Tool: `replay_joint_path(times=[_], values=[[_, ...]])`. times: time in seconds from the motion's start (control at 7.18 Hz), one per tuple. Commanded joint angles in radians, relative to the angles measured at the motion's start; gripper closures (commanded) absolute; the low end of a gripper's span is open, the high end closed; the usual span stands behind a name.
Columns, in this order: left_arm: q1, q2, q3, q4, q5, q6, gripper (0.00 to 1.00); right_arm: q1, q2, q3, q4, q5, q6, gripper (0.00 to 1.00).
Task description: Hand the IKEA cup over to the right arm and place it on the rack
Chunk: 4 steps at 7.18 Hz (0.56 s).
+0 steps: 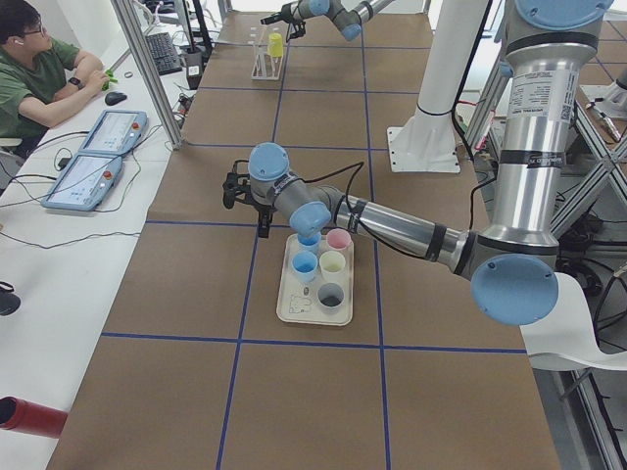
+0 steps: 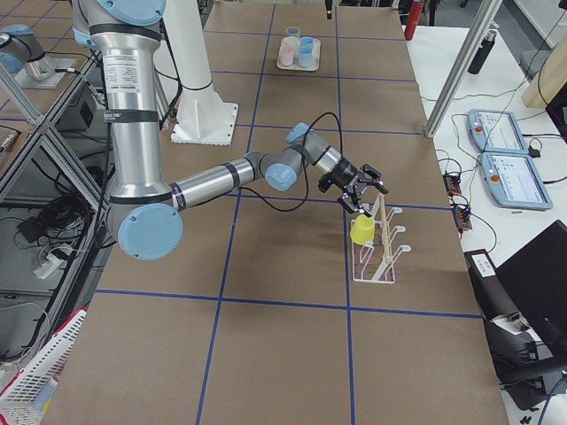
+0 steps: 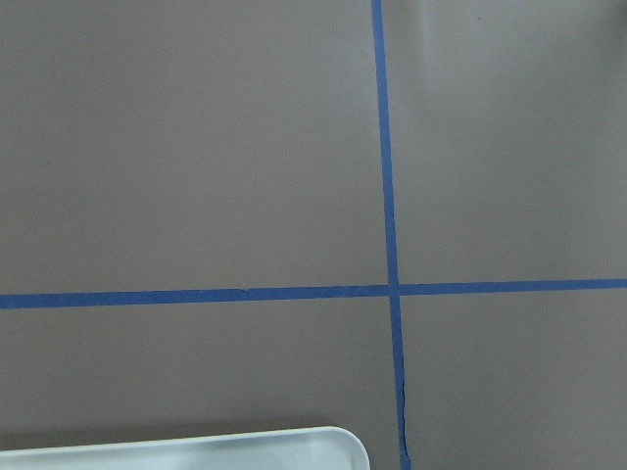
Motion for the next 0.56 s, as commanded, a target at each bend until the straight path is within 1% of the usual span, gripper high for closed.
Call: replay_joint_path(times=[0.0, 0.14, 0.28, 0.42], values=[[0.003, 0.000, -0.004, -0.001, 0.043, 0.013, 0.00, 0.024, -0.030, 0.064, -0.001, 0.200, 0.390, 0.00], [0.008, 0.000, -0.005, -0.002, 0.057, 0.018, 0.00, 0.056, -0.033, 0.084, -0.001, 0.333, 0.563, 0.00], [0.012, 0.003, -0.009, 0.000, 0.059, 0.073, 0.00, 0.096, -0.033, 0.091, 0.000, 0.474, 0.714, 0.00], [0.015, 0.055, -0.018, 0.000, 0.071, 0.132, 0.00, 0.132, -0.033, 0.091, 0.005, 0.589, 0.840, 0.00]])
